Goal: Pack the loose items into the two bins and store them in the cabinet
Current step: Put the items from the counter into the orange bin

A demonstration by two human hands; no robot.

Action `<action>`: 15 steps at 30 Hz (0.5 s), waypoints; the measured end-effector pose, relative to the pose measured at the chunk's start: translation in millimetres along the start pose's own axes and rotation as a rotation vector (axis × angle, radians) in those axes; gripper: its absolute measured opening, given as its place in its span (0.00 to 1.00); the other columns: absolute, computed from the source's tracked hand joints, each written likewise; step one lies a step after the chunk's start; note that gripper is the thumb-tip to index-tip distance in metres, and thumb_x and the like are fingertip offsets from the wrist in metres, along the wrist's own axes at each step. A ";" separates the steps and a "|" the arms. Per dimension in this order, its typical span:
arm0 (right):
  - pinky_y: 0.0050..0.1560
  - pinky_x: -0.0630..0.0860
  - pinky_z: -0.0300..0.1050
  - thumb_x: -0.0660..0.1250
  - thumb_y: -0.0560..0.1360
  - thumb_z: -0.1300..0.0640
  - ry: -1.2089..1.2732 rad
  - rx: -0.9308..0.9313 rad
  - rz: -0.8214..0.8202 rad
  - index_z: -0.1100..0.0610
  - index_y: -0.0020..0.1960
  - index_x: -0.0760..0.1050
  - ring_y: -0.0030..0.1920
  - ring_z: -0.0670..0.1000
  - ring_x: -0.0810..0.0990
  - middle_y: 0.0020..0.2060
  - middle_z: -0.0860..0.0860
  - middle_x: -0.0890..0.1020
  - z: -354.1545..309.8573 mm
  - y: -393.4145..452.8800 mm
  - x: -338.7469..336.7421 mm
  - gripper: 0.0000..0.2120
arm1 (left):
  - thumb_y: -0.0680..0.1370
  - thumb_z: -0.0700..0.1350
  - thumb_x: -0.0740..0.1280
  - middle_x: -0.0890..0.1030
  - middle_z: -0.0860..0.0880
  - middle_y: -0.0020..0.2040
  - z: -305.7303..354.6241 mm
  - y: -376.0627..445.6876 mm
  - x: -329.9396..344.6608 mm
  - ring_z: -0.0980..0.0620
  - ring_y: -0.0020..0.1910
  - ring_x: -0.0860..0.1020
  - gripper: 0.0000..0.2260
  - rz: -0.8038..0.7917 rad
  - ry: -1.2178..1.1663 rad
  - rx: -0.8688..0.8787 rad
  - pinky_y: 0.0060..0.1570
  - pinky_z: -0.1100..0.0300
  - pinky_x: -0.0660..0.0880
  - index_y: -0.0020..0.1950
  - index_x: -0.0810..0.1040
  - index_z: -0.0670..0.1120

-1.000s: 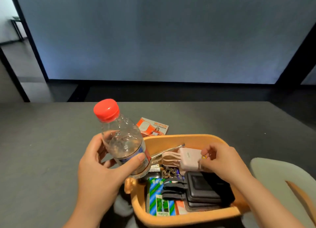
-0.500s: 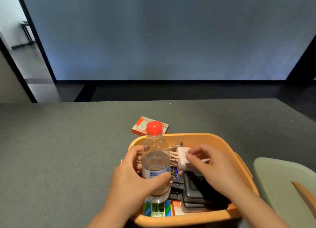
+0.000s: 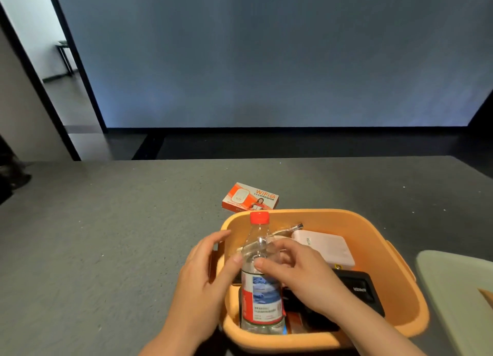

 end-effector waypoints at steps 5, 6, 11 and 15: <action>0.51 0.78 0.43 0.64 0.68 0.29 -0.304 0.061 -0.047 0.44 0.56 0.77 0.48 0.40 0.80 0.48 0.41 0.82 0.3 14.9 9.3 0.25 | 0.75 0.64 0.58 0.71 0.67 0.59 -15.6 7.2 5.3 0.71 0.59 0.68 0.16 -0.010 0.061 -0.040 0.57 0.67 0.69 0.60 0.71 0.63; 0.51 0.77 0.42 0.64 0.70 0.32 -0.368 0.050 -0.037 0.44 0.55 0.77 0.48 0.40 0.80 0.48 0.41 0.82 -2.4 15.2 10.5 0.21 | 0.75 0.64 0.58 0.71 0.66 0.61 -18.0 7.7 8.0 0.69 0.61 0.67 0.17 -0.022 0.072 -0.030 0.60 0.63 0.68 0.62 0.70 0.61; 0.54 0.74 0.38 0.69 0.70 0.38 -0.569 -0.044 0.142 0.41 0.64 0.69 0.57 0.40 0.76 0.59 0.38 0.77 -6.8 9.2 7.9 0.25 | 0.74 0.65 0.55 0.65 0.67 0.67 -24.5 5.4 14.3 0.68 0.67 0.61 0.22 -0.033 0.116 0.009 0.65 0.62 0.63 0.65 0.69 0.61; 0.59 0.74 0.40 0.69 0.71 0.40 -0.532 -0.103 0.094 0.38 0.67 0.68 0.59 0.38 0.73 0.63 0.35 0.74 -0.3 7.5 12.0 0.26 | 0.74 0.63 0.56 0.61 0.73 0.66 -26.4 2.9 15.2 0.72 0.67 0.59 0.18 -0.021 0.103 0.011 0.62 0.64 0.62 0.63 0.69 0.64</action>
Point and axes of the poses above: each hand's wrist, its own y-axis towards the middle knuckle, its own x-axis out of the palm, z = x × y, the point moved 5 cm from there along y, towards the middle knuckle
